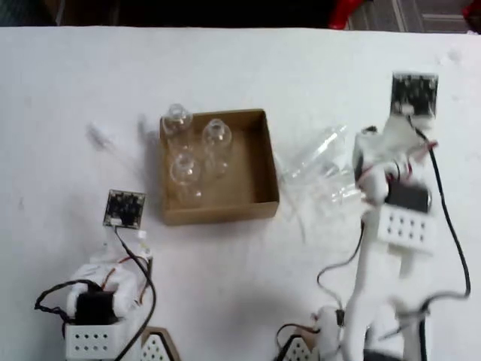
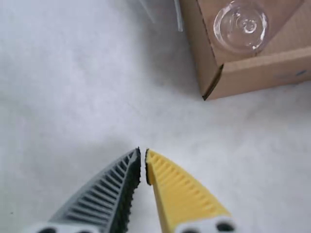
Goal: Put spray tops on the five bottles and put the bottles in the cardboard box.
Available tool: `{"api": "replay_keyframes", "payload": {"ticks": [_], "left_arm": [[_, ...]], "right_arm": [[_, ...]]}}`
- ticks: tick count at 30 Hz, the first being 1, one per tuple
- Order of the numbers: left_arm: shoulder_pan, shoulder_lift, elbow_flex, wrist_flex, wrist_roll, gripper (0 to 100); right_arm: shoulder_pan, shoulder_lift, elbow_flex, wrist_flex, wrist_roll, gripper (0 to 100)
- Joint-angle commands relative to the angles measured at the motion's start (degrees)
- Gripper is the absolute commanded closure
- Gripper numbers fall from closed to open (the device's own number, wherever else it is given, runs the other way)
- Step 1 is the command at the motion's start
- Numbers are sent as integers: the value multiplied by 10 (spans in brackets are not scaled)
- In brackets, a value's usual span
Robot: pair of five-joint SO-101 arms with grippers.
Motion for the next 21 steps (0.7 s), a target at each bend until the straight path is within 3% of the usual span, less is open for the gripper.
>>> {"api": "replay_keyframes", "payload": {"ticks": [1,6,15,21], "left_arm": [[-6,-6,-2,0,8,977],[-6,-6,-2,1,8,977],[-7,-6,-2,1,8,977],[-7,-6,-2,2,8,977]], "right_arm": [[-15,135,-170,85,-92,822],[-21,324,-362,159,-224,822],[-43,566,-611,224,-317,822],[-43,671,-704,230,-331,824]]}}
